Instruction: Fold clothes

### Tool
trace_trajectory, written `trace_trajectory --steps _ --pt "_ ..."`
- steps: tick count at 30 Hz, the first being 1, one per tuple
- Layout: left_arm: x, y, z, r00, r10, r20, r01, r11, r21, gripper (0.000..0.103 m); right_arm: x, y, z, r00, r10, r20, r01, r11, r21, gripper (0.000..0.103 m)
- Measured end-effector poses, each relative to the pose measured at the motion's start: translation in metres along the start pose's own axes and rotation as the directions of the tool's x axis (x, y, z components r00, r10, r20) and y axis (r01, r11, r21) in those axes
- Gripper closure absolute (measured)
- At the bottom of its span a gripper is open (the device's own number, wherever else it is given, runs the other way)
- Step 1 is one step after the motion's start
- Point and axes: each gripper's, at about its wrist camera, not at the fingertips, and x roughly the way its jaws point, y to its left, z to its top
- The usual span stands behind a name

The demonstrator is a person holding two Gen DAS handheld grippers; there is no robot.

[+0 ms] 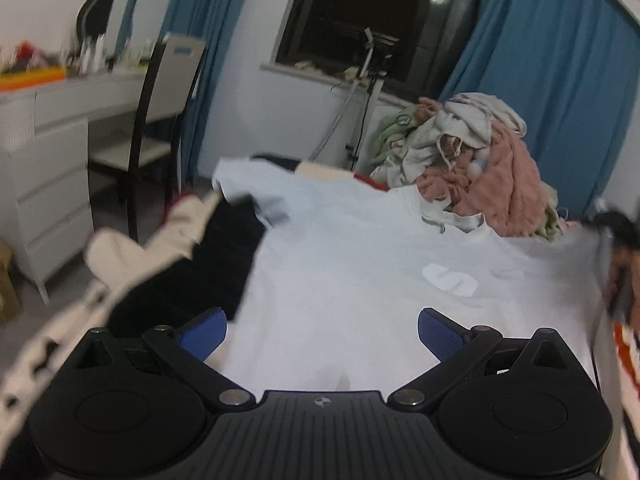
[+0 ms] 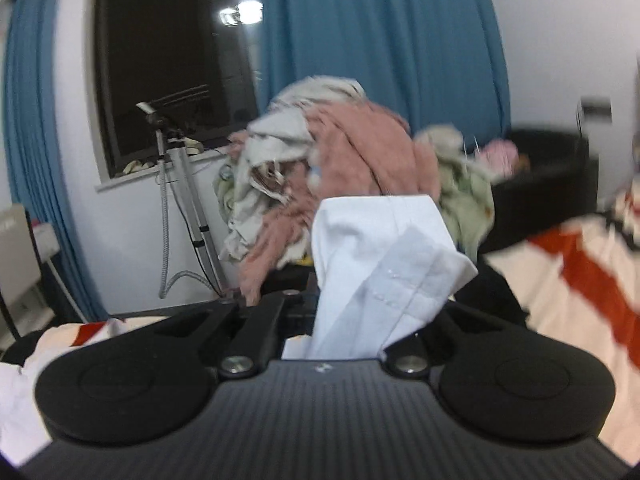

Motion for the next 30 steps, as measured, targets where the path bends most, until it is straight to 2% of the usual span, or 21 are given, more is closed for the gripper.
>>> trace_trajectory --steps 2,4,6,9,11,13,15,16,17,18,19,22,26,30 --pt "-0.008 0.005 0.0 0.999 0.026 0.02 -0.026 0.999 0.031 0.0 -0.009 0.056 0.001 0.999 -0.014 0.035 0.019 0.992 -0.126 0.093" --pt "-0.01 0.012 0.001 0.999 0.04 0.033 -0.04 0.999 0.005 0.0 -0.011 0.112 -0.01 0.999 0.002 0.045 0.009 0.973 -0.232 0.093" --pt "-0.008 0.02 0.002 0.999 0.03 0.028 -0.029 0.999 -0.027 0.0 -0.007 0.164 -0.03 0.999 0.033 0.013 -0.027 0.949 -0.313 0.093" --pt "0.002 0.028 0.001 1.0 0.023 0.021 -0.023 0.999 -0.041 0.0 0.01 0.235 -0.075 0.998 0.05 -0.043 -0.063 0.89 -0.452 0.093" --pt "0.011 0.03 -0.005 0.999 0.043 0.023 -0.043 0.999 -0.017 0.0 0.027 0.268 -0.104 0.994 0.056 -0.089 -0.093 0.863 -0.497 0.093" --pt "0.023 0.032 -0.008 0.999 0.051 0.012 -0.051 0.999 -0.011 0.0 0.042 0.287 -0.126 0.99 0.046 -0.136 -0.11 0.851 -0.513 0.092" --pt "0.037 0.034 -0.009 0.999 0.051 -0.007 -0.051 0.999 -0.014 0.0 0.055 0.29 -0.139 0.979 0.061 -0.196 -0.151 0.86 -0.488 0.087" --pt "0.043 0.034 -0.009 0.999 0.051 -0.016 -0.052 0.999 -0.016 0.0 0.062 0.288 -0.144 0.968 0.081 -0.236 -0.186 0.865 -0.466 0.065" --pt "0.05 0.035 -0.01 0.998 0.051 -0.025 -0.052 0.998 -0.018 0.0 0.068 0.285 -0.146 0.953 0.109 -0.282 -0.228 0.872 -0.433 0.05" --pt "0.056 0.036 -0.011 0.998 0.05 -0.032 -0.051 0.998 -0.021 0.0 0.073 0.282 -0.145 0.943 0.12 -0.31 -0.24 0.89 -0.387 0.026" --pt "0.06 0.036 -0.011 0.998 0.045 -0.034 -0.046 0.999 -0.024 0.0 0.07 0.276 -0.141 0.933 0.142 -0.33 -0.251 0.914 -0.318 0.022" --pt "0.066 0.035 -0.01 0.998 0.021 -0.051 -0.023 0.999 -0.039 0.0 0.053 0.265 -0.122 0.901 0.259 -0.347 -0.324 0.935 -0.146 0.022" --pt "0.061 0.032 -0.011 0.999 0.013 -0.038 -0.015 0.999 -0.036 0.0 0.01 0.266 -0.098 0.923 0.265 -0.28 -0.325 0.925 -0.195 0.022" --pt "0.051 0.027 -0.01 1.0 0.017 -0.021 -0.018 0.999 -0.026 0.0 -0.044 0.237 -0.065 0.92 0.321 -0.225 -0.361 0.918 -0.163 0.022"
